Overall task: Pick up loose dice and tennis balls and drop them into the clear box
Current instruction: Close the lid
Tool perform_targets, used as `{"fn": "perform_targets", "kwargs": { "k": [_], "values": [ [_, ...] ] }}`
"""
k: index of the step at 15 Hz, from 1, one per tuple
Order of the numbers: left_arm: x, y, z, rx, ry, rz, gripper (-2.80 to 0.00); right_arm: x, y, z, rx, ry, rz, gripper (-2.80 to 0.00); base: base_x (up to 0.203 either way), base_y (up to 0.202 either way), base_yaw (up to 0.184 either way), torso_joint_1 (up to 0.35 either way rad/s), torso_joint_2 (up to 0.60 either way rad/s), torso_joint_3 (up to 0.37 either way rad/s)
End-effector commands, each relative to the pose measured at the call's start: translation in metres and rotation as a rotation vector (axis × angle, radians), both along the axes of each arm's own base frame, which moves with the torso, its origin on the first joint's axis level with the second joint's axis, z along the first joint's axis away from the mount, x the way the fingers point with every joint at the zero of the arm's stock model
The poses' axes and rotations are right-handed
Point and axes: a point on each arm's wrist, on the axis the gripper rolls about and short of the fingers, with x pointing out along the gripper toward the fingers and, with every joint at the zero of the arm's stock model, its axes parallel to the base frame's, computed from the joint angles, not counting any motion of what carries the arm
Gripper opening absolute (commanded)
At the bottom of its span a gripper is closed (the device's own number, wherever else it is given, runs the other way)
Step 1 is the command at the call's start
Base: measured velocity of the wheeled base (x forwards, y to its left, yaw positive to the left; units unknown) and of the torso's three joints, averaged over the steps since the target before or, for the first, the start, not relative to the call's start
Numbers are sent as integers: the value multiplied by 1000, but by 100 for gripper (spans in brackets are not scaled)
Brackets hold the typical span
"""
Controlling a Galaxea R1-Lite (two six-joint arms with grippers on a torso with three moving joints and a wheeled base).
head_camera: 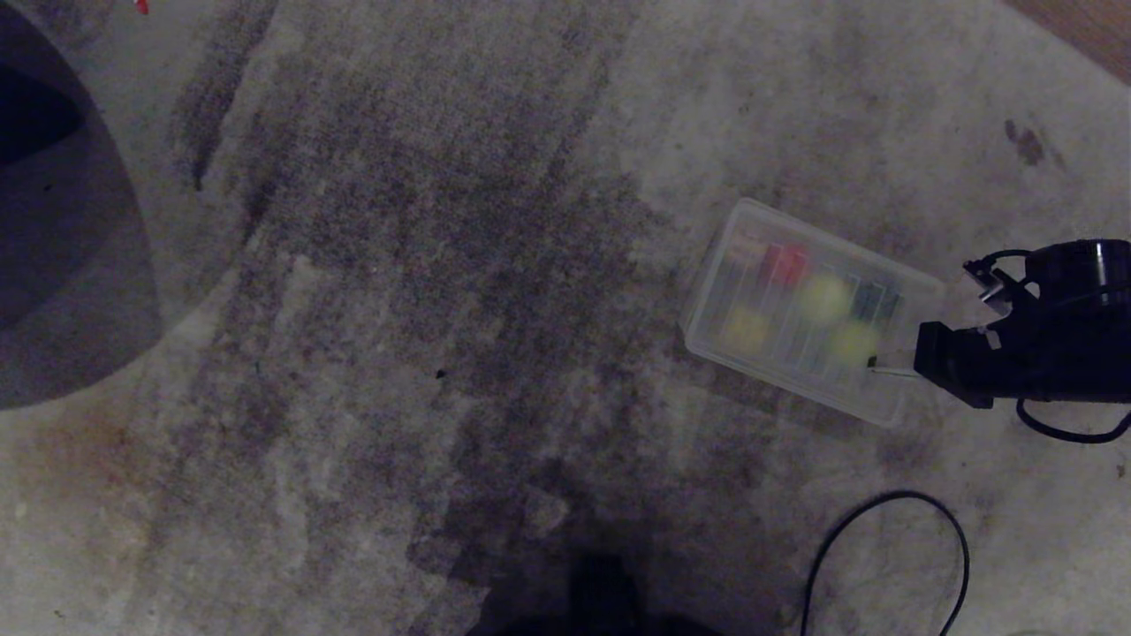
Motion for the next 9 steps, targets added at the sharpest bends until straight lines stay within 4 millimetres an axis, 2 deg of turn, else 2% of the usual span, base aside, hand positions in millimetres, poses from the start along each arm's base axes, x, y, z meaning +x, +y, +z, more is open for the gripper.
{"fn": "perform_targets", "kwargs": {
  "k": [1,4,9],
  "values": [
    [0,0,0,-1,3,1,-280,6,-2,-4,-10,5,-9,-280,0,0,0,0,0,0],
    [0,0,0,-1,3,1,-280,10,-2,-5,-14,-12,-11,-280,0,0,0,0,0,0],
    [0,0,0,-1,3,1,-280,13,-3,5,-22,-89,-19,-280,0,0,0,0,0,0]
  ]
}}
